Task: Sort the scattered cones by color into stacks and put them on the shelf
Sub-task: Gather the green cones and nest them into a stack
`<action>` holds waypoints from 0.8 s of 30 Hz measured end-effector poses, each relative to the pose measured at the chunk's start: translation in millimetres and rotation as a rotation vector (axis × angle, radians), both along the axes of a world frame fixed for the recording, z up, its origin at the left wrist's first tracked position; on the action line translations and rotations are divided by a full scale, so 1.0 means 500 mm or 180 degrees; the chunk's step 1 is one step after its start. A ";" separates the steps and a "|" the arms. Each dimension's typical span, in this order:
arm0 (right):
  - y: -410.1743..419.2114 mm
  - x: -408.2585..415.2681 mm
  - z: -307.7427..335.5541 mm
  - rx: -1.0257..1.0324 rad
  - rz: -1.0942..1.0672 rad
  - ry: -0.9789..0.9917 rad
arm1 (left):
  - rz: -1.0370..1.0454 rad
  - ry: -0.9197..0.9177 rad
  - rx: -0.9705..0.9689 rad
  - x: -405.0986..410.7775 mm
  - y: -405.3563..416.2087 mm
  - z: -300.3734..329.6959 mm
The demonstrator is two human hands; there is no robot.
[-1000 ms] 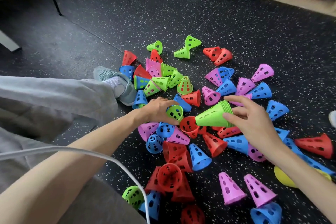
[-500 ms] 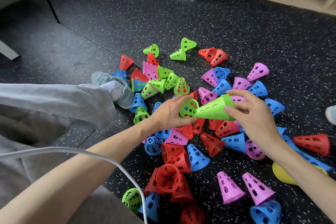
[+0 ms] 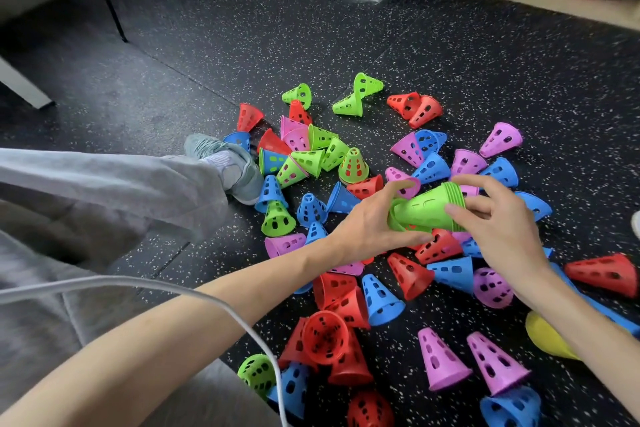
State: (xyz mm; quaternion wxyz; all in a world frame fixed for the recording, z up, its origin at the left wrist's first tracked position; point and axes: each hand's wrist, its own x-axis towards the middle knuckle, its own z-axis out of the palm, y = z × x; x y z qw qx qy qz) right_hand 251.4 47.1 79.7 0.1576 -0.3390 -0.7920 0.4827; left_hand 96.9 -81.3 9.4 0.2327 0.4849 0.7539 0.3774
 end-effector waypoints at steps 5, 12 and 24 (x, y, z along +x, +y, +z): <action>-0.004 -0.002 -0.016 -0.0334 -0.0005 0.0017 | 0.0238 -0.0281 0.0200 0.010 0.010 0.003; -0.005 -0.003 -0.025 -0.0713 -0.0158 0.0122 | 0.0356 -0.0408 0.0416 0.021 0.029 0.002; 0.030 -0.008 -0.031 -0.0673 -0.0307 0.0249 | 0.0338 0.0187 0.0427 -0.092 0.061 -0.006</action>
